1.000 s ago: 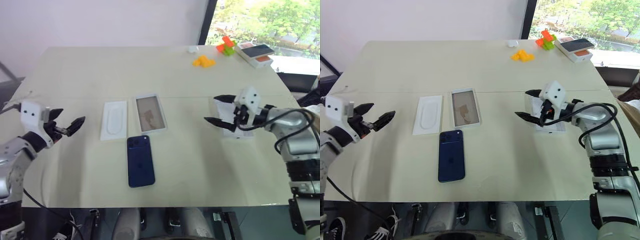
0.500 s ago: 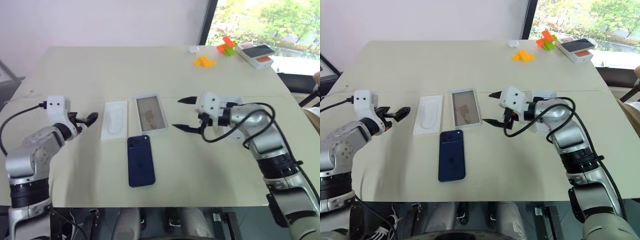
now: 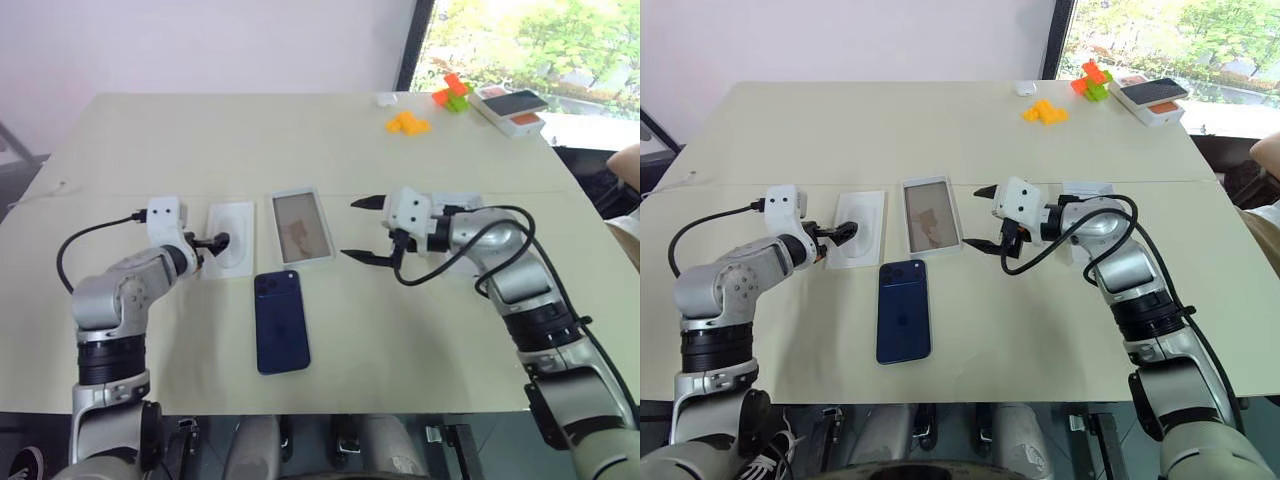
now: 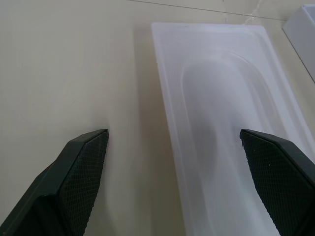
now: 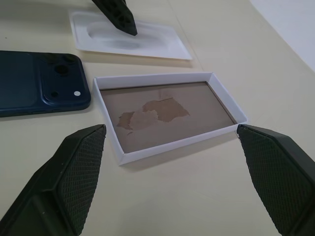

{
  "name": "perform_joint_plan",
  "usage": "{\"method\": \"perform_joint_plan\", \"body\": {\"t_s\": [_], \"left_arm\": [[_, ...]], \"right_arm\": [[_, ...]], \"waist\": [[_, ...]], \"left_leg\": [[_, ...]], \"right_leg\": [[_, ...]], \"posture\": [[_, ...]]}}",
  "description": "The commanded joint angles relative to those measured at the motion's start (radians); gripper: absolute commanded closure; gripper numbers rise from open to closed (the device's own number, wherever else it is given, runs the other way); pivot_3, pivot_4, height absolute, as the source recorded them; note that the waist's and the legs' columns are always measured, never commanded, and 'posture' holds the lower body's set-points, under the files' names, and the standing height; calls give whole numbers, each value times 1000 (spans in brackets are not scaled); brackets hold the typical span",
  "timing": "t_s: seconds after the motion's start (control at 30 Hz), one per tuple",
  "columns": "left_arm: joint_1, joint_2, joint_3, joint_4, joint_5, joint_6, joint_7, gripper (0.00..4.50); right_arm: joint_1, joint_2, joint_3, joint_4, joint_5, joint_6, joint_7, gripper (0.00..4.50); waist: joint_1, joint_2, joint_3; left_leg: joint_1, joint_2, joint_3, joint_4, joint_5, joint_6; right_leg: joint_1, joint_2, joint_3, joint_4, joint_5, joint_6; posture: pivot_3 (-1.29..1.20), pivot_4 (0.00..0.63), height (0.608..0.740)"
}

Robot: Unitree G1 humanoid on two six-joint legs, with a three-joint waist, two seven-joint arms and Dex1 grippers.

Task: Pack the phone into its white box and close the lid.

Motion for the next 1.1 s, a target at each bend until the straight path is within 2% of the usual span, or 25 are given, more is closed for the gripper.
{"method": "perform_joint_plan", "body": {"t_s": [0.03, 0.13, 0.23, 0.47, 0.7, 0.87, 0.93, 1.1], "left_arm": [[-26, -1, -22, 8, 17, 15, -2, 0], [-43, -15, -29, 23, 22, 42, 4, 0], [-50, -17, -44, 33, 29, 62, -4, 817], [-41, -28, -36, 45, 40, 81, -5, 4367], [-46, -63, 27, 40, 28, 83, 9, 4459], [-77, -137, 278, -19, -143, 130, -10, 4459], [-85, -152, 337, -34, -183, 146, 7, 4459], [-88, -189, 397, -88, -255, 157, 41, 4459]], "right_arm": [[-5, 3, -35, -27, 15, -8, -11, 36], [-4, 6, -36, -27, 13, -11, -17, 36], [-3, 6, -41, -34, 16, -11, -22, 0], [-5, 3, -54, -73, 35, 9, -19, 0], [-13, 4, -58, -75, 37, 17, -21, 0], [-11, 0, -60, -61, 32, 10, -20, 0], [-11, -1, -59, -53, 28, 5, -20, 0], [-13, -1, -57, -33, 18, -13, -21, 0]], "waist": [[0, 0, 0], [3, 0, 0], [2, 0, 0], [3, 0, -1], [3, 0, -1], [2, 0, -1], [1, 0, -1], [3, -1, 0]], "left_leg": [[0, 0, 0, 0, 0, 0], [0, 0, 0, 1, 0, 0], [0, 0, 0, 1, 0, 0], [0, 0, 0, 1, 0, 0], [2, -1, 0, 1, -1, 1], [2, 0, 0, 1, -1, 1], [2, 0, 0, 1, -1, 1], [1, 0, 0, 1, -1, 1]], "right_leg": [[0, 0, 0, 0, 0, 0], [0, 0, 0, 0, 0, 0], [0, -1, 0, 0, 0, 0], [0, -1, 0, 1, 0, 0], [2, -1, 0, 1, 0, 0], [2, -1, 0, 1, 0, 0], [2, -1, 0, 1, 0, 0], [2, -1, 0, 1, 0, 1]], "posture": [[0, 150, 737], [0, 150, 737], [0, 150, 737], [0, 150, 737], [0, 150, 737], [0, 150, 737], [0, 150, 737], [0, 150, 737]]}}
